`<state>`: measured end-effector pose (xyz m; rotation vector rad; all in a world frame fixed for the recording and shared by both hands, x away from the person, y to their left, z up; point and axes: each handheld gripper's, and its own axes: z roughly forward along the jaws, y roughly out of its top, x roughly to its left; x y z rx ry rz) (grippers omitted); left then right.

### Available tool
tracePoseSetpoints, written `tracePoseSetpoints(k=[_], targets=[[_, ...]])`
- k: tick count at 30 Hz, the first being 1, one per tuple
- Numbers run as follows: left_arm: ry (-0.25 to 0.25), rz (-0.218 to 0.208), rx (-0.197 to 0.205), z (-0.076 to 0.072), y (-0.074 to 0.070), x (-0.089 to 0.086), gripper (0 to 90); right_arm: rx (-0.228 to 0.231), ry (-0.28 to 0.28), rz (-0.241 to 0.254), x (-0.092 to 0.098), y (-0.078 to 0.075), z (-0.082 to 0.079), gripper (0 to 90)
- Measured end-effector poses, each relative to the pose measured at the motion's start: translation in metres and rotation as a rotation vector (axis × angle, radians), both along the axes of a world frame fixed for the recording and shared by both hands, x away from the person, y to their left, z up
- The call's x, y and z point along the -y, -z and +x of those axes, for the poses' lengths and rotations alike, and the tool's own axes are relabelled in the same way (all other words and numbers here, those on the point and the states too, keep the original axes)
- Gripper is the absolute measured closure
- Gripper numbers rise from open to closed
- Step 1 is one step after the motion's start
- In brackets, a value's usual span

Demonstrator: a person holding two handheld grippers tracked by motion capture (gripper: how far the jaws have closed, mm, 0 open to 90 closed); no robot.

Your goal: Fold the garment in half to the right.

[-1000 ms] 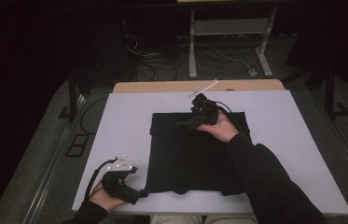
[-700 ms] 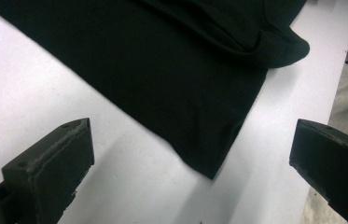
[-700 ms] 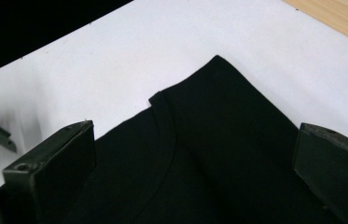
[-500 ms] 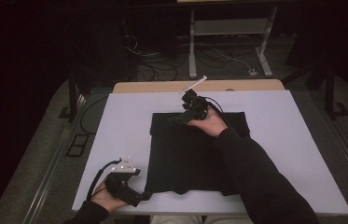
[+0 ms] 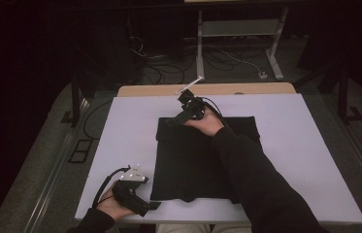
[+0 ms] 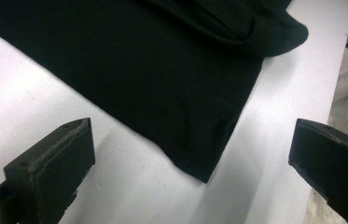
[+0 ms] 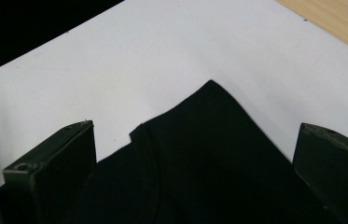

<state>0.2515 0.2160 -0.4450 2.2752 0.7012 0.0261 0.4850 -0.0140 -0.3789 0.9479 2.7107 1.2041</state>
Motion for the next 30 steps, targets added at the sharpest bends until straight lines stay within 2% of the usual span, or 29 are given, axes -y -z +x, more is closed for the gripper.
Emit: tracePoseSetpoints(k=[6, 12, 22, 30], targets=[[0.005, -0.002, 0.004, 0.001, 0.000, 0.000, 3.9, -0.014, 0.014, -0.015, -0.013, 0.007, 0.012, 0.0], [0.027, -0.010, 0.021, 0.001, 0.000, 0.001, 12.0, -0.018, 0.019, -0.027, -0.023, 0.014, 0.022, 0.0], [0.044, 0.000, 0.028, 0.001, 0.000, 0.002, 15.1, -0.016, 0.039, -0.035, -0.039, 0.026, 0.037, 0.0], [0.043, 0.001, 0.052, 0.001, 0.000, 0.004, 26.6, -0.034, 0.051, -0.042, -0.051, 0.044, 0.047, 1.1]])
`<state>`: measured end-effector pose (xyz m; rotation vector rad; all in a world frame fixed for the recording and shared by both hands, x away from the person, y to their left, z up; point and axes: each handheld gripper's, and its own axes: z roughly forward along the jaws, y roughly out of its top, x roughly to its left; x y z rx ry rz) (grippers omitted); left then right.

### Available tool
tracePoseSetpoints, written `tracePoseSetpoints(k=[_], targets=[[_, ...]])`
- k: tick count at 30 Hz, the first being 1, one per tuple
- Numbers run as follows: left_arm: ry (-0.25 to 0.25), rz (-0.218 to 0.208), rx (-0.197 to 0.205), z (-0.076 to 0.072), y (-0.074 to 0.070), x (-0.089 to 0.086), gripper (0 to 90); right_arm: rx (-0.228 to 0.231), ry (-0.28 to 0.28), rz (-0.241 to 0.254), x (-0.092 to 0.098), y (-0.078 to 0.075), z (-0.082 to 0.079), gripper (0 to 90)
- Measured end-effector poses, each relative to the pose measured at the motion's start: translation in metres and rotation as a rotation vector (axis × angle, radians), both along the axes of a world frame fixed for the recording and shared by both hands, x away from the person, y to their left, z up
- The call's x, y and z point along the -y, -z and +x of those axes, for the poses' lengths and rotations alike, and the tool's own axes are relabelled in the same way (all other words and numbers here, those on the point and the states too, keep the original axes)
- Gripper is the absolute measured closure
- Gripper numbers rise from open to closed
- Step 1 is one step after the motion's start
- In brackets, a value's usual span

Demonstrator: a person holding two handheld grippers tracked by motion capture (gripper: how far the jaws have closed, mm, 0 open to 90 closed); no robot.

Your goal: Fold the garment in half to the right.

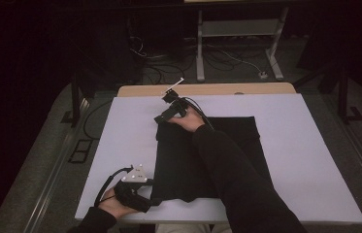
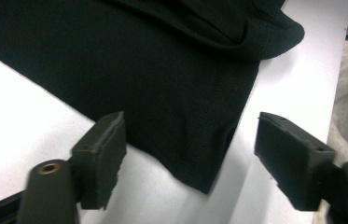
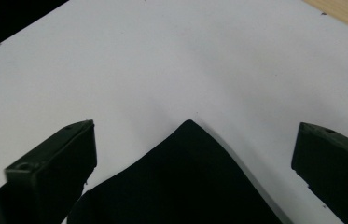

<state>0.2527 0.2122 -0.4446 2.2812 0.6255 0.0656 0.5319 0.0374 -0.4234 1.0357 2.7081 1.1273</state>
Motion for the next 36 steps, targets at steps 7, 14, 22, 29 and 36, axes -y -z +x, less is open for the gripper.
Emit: tracePoseSetpoints(k=[7, 14, 22, 29, 36], targets=[[-0.004, -0.004, 0.009, 0.000, 0.000, 0.001, 36.5, -0.001, 0.018, -0.004, -0.005, 0.013, 0.003, 13.3], [0.000, -0.012, 0.011, 0.001, 0.001, 0.003, 41.7, 0.013, 0.042, -0.030, -0.008, 0.016, 0.002, 25.6], [0.009, -0.004, 0.033, 0.002, 0.001, 0.008, 47.1, 0.023, 0.062, -0.056, -0.010, 0.019, 0.001, 45.0], [0.015, 0.002, 0.044, 0.003, 0.001, 0.010, 53.5, 0.041, 0.058, -0.055, -0.012, 0.020, 0.000, 59.2], [0.034, 0.010, 0.050, 0.004, 0.001, 0.013, 60.6, 0.042, 0.042, -0.058, -0.015, 0.019, -0.003, 70.8]])
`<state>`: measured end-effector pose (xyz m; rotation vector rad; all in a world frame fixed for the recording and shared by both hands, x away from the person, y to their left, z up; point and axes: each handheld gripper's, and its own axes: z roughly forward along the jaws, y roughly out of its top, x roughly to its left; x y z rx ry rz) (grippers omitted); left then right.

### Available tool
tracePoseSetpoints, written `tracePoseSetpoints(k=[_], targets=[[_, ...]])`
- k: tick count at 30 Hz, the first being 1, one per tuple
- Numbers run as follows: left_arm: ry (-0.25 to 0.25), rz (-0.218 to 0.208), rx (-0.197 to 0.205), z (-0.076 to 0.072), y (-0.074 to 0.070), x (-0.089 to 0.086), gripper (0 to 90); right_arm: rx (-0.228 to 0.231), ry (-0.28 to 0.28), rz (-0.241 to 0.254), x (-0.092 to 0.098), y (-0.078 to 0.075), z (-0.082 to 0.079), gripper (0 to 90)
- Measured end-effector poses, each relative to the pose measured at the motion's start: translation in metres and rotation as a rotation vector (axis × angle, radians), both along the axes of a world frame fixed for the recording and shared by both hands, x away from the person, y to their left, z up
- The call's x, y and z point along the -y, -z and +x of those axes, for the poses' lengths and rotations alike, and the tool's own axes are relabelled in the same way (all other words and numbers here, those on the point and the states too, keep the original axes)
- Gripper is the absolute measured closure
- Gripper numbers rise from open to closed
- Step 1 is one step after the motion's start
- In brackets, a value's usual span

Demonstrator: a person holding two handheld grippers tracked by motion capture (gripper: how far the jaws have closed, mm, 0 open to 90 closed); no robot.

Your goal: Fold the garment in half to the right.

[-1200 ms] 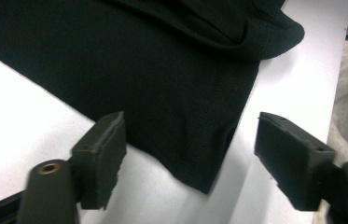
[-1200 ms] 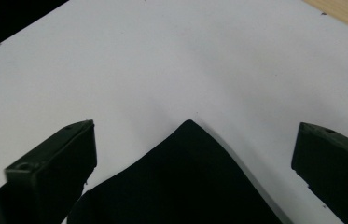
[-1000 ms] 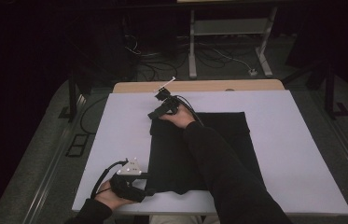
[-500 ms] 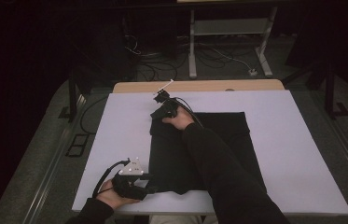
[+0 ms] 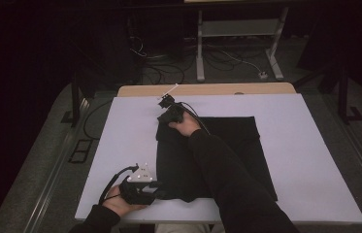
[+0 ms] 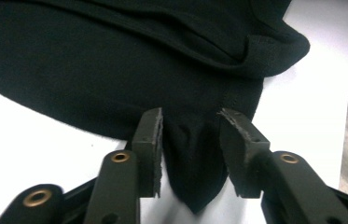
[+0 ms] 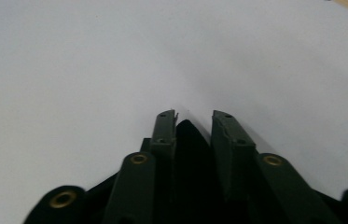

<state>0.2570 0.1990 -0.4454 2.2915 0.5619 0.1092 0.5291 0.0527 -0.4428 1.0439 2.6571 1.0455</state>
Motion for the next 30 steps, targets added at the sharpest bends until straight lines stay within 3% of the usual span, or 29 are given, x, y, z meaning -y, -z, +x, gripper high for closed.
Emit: tracePoseSetpoints(k=[8, 16, 22, 30], targets=[[0.018, -0.006, -0.008, 0.002, 0.000, 0.003, 68.9, -0.013, -0.018, -0.011, 0.001, -0.003, -0.002, 84.8], [0.032, 0.013, 0.003, 0.003, -0.002, 0.008, 82.2, -0.026, -0.046, 0.007, 0.008, -0.009, -0.005, 86.2], [0.041, 0.022, 0.002, 0.004, -0.004, 0.010, 84.3, -0.019, -0.054, 0.034, 0.015, -0.015, -0.010, 86.3], [0.051, 0.014, 0.030, 0.003, -0.009, 0.011, 84.9, -0.004, -0.060, 0.062, 0.028, -0.025, -0.014, 86.2]])
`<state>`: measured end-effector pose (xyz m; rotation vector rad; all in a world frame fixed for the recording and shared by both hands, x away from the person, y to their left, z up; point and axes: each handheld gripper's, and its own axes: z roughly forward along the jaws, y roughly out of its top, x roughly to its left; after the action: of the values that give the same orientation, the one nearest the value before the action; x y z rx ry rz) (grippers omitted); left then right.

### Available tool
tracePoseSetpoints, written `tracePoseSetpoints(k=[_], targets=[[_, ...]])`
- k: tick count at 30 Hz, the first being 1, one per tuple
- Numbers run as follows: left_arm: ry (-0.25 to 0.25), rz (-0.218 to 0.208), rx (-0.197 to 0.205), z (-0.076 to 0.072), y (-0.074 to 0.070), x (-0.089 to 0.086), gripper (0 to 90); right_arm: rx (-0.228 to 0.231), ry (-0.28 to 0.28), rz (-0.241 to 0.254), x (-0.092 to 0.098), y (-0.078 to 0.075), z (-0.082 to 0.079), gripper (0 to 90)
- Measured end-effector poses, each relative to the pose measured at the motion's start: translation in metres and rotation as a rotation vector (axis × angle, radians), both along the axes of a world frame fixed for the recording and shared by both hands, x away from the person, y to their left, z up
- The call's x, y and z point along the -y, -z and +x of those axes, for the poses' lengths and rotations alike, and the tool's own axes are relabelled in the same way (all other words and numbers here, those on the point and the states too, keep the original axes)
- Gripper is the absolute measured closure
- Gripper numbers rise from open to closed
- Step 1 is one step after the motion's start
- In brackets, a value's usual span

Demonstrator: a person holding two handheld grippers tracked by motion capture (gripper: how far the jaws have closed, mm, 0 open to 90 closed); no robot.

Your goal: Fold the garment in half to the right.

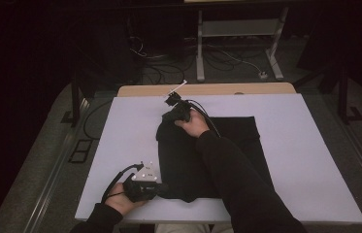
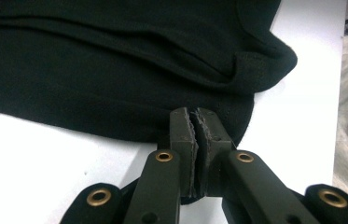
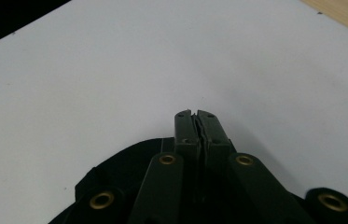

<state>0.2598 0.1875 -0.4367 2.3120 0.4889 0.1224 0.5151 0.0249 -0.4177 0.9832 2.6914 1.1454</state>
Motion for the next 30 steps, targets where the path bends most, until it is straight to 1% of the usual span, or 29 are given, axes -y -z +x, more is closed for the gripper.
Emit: tracePoseSetpoints(k=[3, 4, 5, 6, 8, 12, 14, 15, 17, 18, 25, 28, 30], targets=[[-0.005, -0.003, -0.001, 0.001, -0.001, 0.000, 85.1, -0.001, 0.000, 0.019, 0.004, -0.003, -0.002, 86.2], [-0.006, -0.007, 0.005, 0.001, -0.003, 0.000, 85.2, -0.001, 0.001, 0.024, 0.006, -0.003, -0.003, 86.2], [-0.010, -0.016, 0.008, 0.001, -0.004, 0.000, 85.3, 0.003, 0.000, 0.025, 0.008, -0.004, -0.003, 86.2], [-0.007, -0.017, 0.010, 0.001, -0.005, 0.000, 85.3, 0.000, 0.000, 0.034, 0.009, -0.005, -0.004, 86.2], [-0.011, -0.028, 0.017, 0.001, -0.006, 0.000, 85.4, 0.002, 0.000, 0.033, 0.012, -0.006, -0.004, 86.2], [-0.013, -0.059, 0.030, 0.000, -0.012, 0.001, 85.3, 0.004, 0.001, 0.042, 0.017, -0.010, -0.005, 86.2], [-0.017, -0.069, 0.033, -0.001, -0.015, 0.003, 85.3, 0.011, 0.002, 0.050, 0.019, -0.013, -0.006, 86.2], [-0.010, -0.069, 0.043, -0.001, -0.016, 0.004, 85.3, 0.015, -0.001, 0.054, 0.021, -0.014, -0.006, 86.2], [-0.005, -0.082, 0.049, -0.002, -0.020, 0.006, 85.3, 0.023, 0.003, 0.062, 0.025, -0.017, -0.007, 86.2], [-0.011, -0.093, 0.053, -0.003, -0.021, 0.008, 85.4, 0.025, 0.003, 0.066, 0.026, -0.018, -0.008, 86.2], [-0.012, -0.111, 0.059, -0.001, -0.026, 0.011, 85.3, 0.031, 0.019, 0.091, 0.042, -0.025, -0.011, 86.1], [-0.003, -0.109, 0.065, 0.000, -0.028, 0.015, 85.3, 0.031, 0.024, 0.101, 0.049, -0.028, -0.013, 86.1], [0.005, -0.116, 0.067, 0.000, -0.030, 0.018, 85.3, 0.035, 0.028, 0.103, 0.053, -0.030, -0.014, 86.1]])
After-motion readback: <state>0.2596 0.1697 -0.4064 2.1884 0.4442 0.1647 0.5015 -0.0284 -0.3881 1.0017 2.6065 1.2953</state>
